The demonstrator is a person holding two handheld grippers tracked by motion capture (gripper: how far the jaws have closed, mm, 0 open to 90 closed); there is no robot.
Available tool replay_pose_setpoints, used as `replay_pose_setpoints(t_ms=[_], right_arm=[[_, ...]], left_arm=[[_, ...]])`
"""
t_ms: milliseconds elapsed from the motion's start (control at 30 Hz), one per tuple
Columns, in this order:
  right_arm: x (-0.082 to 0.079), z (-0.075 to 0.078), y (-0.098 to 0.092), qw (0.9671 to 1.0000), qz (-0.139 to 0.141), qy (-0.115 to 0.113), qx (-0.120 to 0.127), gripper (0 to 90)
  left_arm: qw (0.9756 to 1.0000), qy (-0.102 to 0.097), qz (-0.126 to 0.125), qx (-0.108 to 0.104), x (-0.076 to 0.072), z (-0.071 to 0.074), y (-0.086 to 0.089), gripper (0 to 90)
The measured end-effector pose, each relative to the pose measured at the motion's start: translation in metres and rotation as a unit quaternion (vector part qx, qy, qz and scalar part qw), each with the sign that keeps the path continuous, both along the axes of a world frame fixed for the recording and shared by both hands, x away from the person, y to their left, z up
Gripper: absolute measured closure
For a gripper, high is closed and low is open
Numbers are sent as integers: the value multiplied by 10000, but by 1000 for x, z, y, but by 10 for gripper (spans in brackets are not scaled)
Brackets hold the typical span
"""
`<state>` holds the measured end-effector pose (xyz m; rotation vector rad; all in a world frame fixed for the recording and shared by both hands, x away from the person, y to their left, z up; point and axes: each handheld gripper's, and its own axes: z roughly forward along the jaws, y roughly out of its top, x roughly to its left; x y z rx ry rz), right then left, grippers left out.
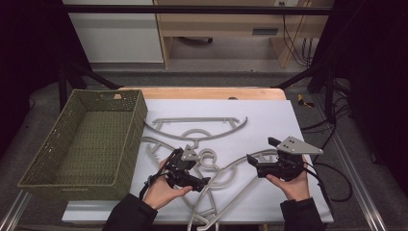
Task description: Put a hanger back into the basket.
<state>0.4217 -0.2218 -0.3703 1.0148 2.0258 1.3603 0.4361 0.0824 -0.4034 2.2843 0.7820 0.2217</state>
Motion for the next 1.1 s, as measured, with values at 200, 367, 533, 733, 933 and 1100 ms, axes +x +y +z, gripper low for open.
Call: replay_pose_setpoints(t_ms=[200, 367, 533, 733, 933, 1100], right_arm=[[0, 0, 0, 10000, -9, 14, 0, 72], [0, 0, 0, 10000, -1, 32, -4, 72], [1, 0, -1, 10000, 2, 23, -19, 72], [0, 1, -2, 10000, -2, 38, -8, 72], [0, 1, -2, 10000, 10, 48, 0, 72], [0, 1, -1, 10000, 22, 59, -5, 72]], left_arm=[[9997, 203, -21, 153, 5, -12, -15, 289], [9991, 392, -42, 162, 9, -20, -25, 365], [9982, 579, -45, 147, 14, -26, -35, 451], [9973, 639, -12, 360, 18, -34, -44, 570], [9960, 744, 57, 496, 22, -39, -49, 654], [9946, 853, 110, 573, 26, -46, -53, 671]])
